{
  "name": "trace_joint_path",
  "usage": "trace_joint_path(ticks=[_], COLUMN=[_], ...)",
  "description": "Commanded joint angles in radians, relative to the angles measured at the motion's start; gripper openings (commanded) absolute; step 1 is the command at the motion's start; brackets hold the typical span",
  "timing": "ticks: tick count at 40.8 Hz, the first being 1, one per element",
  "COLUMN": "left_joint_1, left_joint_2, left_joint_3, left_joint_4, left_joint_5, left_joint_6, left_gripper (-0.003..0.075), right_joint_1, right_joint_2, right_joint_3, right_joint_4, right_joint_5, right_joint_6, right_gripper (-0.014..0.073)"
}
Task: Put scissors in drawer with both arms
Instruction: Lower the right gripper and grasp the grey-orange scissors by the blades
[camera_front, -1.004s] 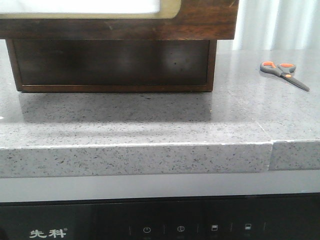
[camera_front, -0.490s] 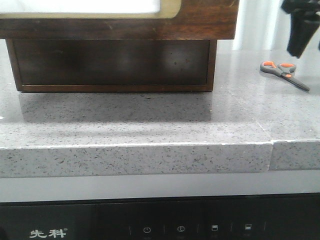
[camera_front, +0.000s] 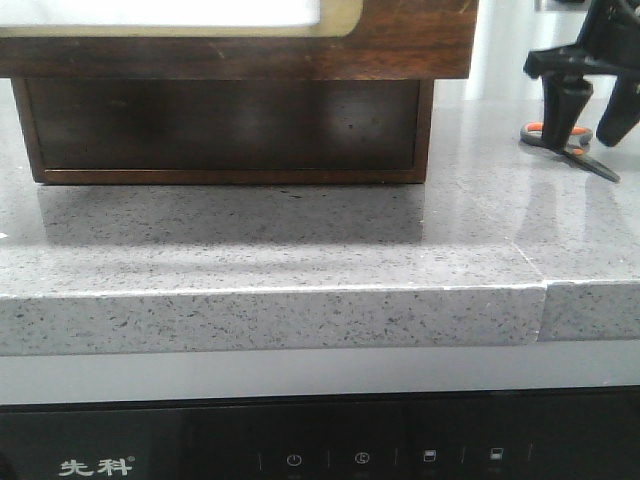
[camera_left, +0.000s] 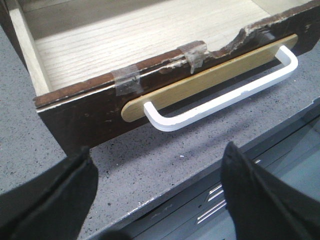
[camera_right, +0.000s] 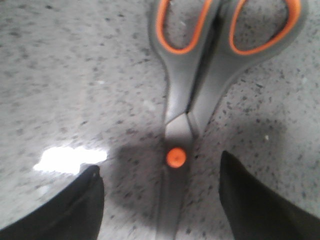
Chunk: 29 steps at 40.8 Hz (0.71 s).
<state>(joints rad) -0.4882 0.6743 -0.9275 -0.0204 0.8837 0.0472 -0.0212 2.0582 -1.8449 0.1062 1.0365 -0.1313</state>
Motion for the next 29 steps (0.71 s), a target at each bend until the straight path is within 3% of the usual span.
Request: trace_joint_path(ticks=[1, 5, 12, 18, 29], left_joint_1=[-0.004, -0.004, -0.004, -0.004, -0.004], left_joint_2=[0.002, 0.002, 0.002, 0.002, 0.002], left_joint_3=[-0.035, -0.035, -0.035, -0.035, -0.035], left_joint_4=[-0.01, -0.01, -0.01, -0.01, -0.01], left_joint_5=[-0.077, -0.077, -0.077, -0.077, -0.077], left_joint_6=[-0.008, -0.008, -0.008, -0.008, -0.008], left_gripper=[0.0501, 0.0501, 0.0501, 0.05, 0.05], right_joint_1=[-0.01, -0.01, -0.01, -0.01, -0.01], right_joint_2=[-0.036, -0.025, -0.019, -0.019, -0.082], right_joint_3=[-0.043, -0.043, -0.043, -0.043, -0.043], right_joint_4=[0.002, 0.002, 0.002, 0.002, 0.003], right_joint_5=[-0.007, -0.003, 0.0, 0.001, 0.011], right_joint_6=[-0.006, -0.006, -0.006, -0.006, -0.006], right_gripper=[0.0509, 0.0438, 0.0177, 0.0027, 0.001])
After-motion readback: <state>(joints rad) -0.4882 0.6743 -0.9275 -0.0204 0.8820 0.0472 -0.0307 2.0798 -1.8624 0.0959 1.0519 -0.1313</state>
